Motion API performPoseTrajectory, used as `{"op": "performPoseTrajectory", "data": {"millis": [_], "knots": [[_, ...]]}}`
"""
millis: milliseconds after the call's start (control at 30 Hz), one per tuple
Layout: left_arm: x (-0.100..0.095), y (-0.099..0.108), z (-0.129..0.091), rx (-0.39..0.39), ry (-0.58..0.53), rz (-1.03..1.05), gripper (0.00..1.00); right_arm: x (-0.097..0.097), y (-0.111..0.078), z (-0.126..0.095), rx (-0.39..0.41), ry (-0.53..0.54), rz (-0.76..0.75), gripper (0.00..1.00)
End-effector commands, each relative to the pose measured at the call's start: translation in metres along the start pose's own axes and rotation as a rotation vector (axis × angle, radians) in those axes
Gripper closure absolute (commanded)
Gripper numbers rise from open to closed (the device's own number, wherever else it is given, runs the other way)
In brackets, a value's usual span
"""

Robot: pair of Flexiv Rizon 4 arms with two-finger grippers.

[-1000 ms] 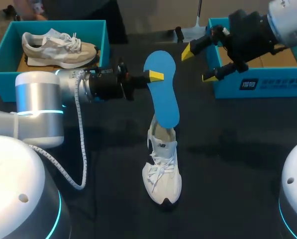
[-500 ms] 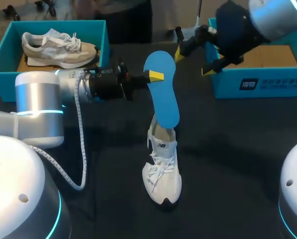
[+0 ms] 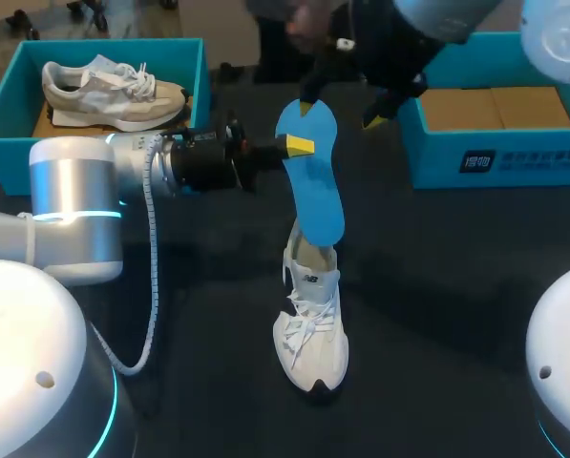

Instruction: Take the shoe out of the shoebox, open the shoe tongue, remove and reinsert the insole, then place the shoe into the shoebox

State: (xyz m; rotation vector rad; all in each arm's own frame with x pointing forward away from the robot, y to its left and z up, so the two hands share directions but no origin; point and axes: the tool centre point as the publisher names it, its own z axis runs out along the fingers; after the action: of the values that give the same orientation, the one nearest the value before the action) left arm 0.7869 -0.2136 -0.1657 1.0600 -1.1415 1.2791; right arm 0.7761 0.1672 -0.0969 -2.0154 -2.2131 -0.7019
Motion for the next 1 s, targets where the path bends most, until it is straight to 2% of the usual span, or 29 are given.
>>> {"op": "performPoseTrajectory", "data": {"millis": [33,233,367,1000], "knots": [[0.0003,0.0011,-0.0003,0.003,-0.001,0.000,1.00,0.0098,0.0009,0.0059,0.003,-0.212,-0.009,0.00],[0.0003,0.0011,-0.0003,0.003,-0.001,0.000,1.00,0.0085,-0.0062,0.0064,0.004,-0.250,-0.013,0.00],[0.0003,0.0011,-0.0003,0.003,-0.001,0.000,1.00,0.0109,-0.0073,0.0022,0.011,-0.337,-0.054,0.00],[0.0003,0.0011,-0.0003,0.003,-0.001,0.000,1.00,0.0116,-0.0076,0.0001,0.014,-0.350,-0.073,0.00]]}}
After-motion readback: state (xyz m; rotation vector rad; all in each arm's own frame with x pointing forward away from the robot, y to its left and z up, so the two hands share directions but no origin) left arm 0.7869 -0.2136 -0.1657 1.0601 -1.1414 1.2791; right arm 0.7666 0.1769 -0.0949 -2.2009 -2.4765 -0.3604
